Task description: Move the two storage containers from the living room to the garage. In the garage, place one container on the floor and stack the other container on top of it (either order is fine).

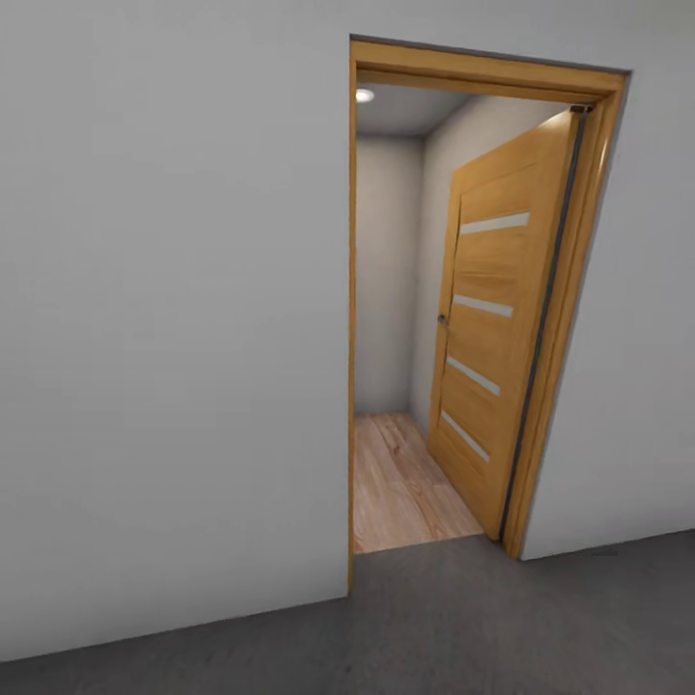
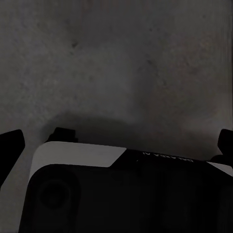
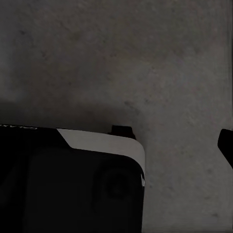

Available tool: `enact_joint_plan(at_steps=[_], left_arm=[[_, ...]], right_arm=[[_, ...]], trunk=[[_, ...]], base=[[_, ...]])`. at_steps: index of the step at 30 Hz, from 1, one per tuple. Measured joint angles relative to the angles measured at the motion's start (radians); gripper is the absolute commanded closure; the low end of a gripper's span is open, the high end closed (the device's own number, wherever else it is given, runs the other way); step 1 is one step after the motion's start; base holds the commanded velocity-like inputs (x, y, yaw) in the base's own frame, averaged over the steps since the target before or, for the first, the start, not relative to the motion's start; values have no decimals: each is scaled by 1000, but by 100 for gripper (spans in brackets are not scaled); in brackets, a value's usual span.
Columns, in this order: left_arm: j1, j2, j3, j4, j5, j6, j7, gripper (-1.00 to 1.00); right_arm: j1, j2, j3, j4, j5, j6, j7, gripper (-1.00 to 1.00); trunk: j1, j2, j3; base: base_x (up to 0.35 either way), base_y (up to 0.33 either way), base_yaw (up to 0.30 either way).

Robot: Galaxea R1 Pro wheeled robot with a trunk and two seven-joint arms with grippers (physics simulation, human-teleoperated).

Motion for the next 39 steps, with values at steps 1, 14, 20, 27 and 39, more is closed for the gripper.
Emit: enact_joint_plan(at_steps=[1, 14, 20, 27, 39], left_arm=[[0, 0, 0, 0, 0, 0, 0, -100], [0, 0, 0, 0, 0, -1, 0, -100], [0, 0, 0, 0, 0, -1, 0, -100], [0, 0, 0, 0, 0, -1, 0, -100], [0, -1, 0, 0, 0, -2, 0, -100]], right_arm=[[0, 0, 0, 0, 0, 0, 0, -100], [0, 0, 0, 0, 1, 0, 0, -100], [0, 0, 0, 0, 2, 0, 0, -100], [0, 0, 0, 0, 2, 0, 0, -100], [0, 0, 1, 0, 4, 0, 0, -100]], trunk=[[0, 0, 0], [0, 0, 0], [0, 0, 0], [0, 0, 0], [0, 0, 0]], base=[[0, 0, -294], [0, 0, -294], [0, 0, -294], [0, 0, -294], [0, 0, -282]])
